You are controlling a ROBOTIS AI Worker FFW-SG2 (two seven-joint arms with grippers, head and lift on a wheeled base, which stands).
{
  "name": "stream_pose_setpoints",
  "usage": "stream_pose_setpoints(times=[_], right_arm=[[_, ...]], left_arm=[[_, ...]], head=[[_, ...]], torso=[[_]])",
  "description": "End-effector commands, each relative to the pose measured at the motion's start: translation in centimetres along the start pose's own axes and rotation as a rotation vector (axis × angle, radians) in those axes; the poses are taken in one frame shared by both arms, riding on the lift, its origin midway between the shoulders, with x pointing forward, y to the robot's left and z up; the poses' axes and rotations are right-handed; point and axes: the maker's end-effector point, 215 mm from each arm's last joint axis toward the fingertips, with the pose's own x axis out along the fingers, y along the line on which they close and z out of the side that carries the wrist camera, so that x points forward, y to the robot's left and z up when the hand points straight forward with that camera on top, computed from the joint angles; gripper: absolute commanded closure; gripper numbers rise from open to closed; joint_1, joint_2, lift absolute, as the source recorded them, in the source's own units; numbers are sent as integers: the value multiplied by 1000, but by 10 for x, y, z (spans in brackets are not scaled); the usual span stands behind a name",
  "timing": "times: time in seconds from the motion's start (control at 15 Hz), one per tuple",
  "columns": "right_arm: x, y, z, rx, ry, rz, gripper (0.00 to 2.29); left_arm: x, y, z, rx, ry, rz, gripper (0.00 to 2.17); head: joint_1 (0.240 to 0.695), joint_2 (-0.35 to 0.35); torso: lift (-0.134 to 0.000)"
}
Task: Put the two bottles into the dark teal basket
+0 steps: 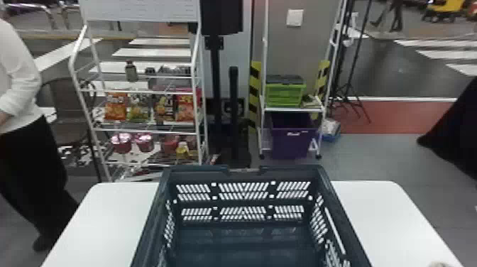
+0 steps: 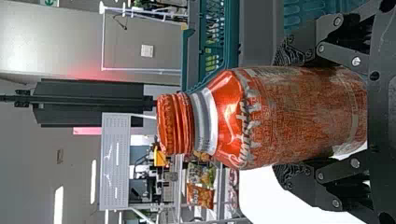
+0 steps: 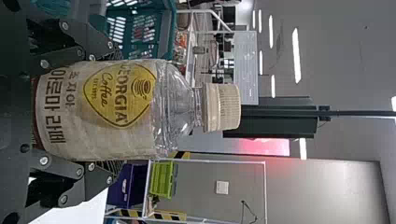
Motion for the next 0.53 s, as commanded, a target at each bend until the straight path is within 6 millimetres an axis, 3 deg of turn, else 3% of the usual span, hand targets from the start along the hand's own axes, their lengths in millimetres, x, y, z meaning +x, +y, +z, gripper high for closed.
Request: stream_pose_setpoints(times=[0.0,0.27,0.47], right_arm=[[27,-1,12,22,15,-11,2054],[81,6,15,33,95,-73,2054],[122,12,3,73,210,-150,2054]], left_arm=[[0,3,-8,-1,13,-1,2145],[-1,5,-26,-24,37,-11,2148],[0,9,-38,-35,45,-19,2145]], head=[[499,0],[499,0],[499,0]], torso=[[0],[0],[0]])
